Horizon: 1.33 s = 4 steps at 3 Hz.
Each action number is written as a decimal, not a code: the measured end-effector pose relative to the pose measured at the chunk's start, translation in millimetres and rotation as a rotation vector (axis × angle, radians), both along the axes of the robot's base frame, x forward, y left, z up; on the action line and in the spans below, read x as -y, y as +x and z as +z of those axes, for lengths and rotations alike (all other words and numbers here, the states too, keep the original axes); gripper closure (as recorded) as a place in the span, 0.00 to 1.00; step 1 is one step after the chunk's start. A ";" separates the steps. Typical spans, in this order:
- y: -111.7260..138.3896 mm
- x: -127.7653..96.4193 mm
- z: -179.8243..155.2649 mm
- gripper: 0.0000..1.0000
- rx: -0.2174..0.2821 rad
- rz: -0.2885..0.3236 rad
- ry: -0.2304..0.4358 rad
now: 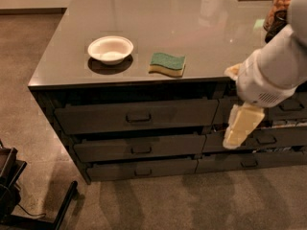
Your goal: Open top drawer
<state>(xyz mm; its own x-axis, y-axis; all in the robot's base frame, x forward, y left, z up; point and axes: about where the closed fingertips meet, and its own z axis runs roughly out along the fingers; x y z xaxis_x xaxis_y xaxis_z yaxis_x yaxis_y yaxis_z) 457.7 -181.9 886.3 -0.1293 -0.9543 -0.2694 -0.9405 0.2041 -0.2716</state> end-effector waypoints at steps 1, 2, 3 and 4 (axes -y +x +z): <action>14.7 -13.1 -50.3 0.00 0.013 0.031 0.019; 39.1 -25.1 -101.6 0.00 0.033 0.036 0.060; 39.1 -25.1 -101.6 0.00 0.033 0.036 0.060; 42.6 -29.2 -110.3 0.00 0.053 0.053 0.083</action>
Offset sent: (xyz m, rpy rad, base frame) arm 0.0603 0.0350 -0.1610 0.0981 -0.0282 0.0450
